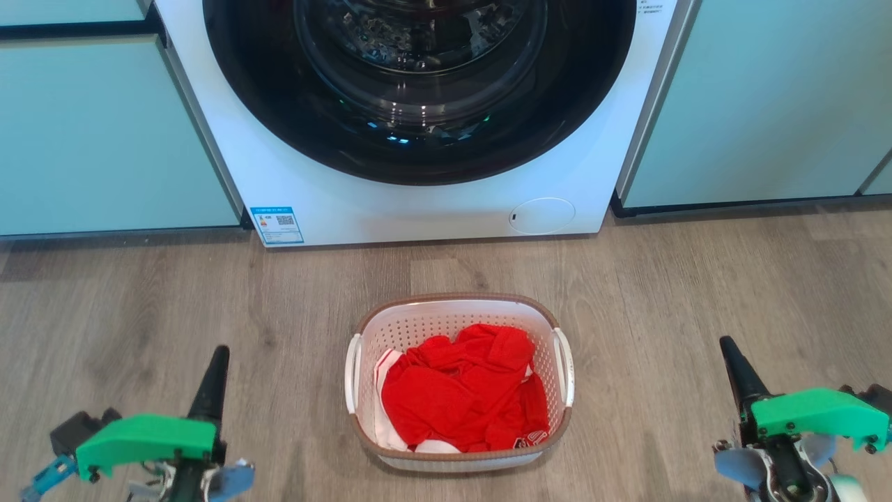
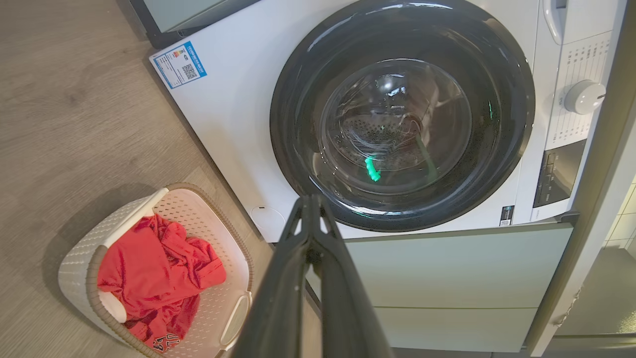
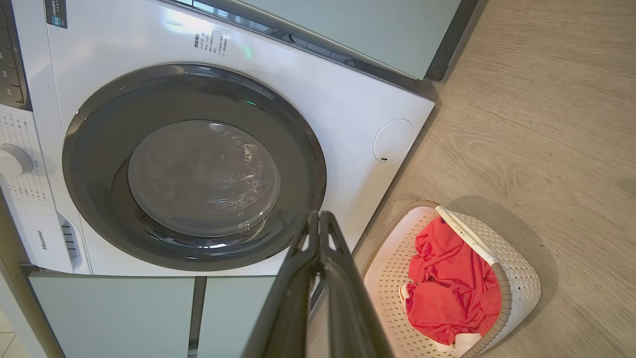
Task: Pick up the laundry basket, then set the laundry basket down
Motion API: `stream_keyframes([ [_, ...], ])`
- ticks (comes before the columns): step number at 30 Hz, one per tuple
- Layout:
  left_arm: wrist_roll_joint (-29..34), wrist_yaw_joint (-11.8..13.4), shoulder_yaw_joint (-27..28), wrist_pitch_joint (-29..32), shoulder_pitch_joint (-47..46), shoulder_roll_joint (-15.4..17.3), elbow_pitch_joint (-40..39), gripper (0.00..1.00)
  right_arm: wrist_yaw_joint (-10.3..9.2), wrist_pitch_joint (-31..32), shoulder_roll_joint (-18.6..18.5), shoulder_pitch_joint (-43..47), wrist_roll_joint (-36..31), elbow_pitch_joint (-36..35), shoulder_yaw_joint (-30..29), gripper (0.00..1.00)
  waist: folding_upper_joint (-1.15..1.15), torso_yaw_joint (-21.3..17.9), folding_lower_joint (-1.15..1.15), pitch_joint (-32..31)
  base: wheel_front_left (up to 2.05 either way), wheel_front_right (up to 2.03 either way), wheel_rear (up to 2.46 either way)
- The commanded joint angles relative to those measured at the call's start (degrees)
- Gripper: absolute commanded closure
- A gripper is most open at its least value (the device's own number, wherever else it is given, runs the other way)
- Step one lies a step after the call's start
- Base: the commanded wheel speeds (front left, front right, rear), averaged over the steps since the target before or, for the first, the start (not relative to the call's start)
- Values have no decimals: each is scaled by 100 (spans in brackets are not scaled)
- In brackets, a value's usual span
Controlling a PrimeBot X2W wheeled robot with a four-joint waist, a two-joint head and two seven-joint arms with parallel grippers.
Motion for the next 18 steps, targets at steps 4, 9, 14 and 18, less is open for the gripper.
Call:
stream_keyframes([
  [4,-358,-99,275,100,-440,95,-131,100,12,91,-111,-311,366,-182,39,100,0,7,0,7,0,0,0],
  [9,-688,-146,332,185,-519,92,-97,100,13,176,-111,-350,694,-181,-2,100,0,14,0,16,0,0,0],
  [14,-1083,-201,403,288,-613,87,-56,100,13,278,-111,-396,1088,-179,-52,100,0,24,0,26,0,0,0],
  [18,-1346,-238,450,356,-676,84,-29,100,14,346,-111,-427,1350,-178,-85,100,0,30,0,32,0,0,0],
])
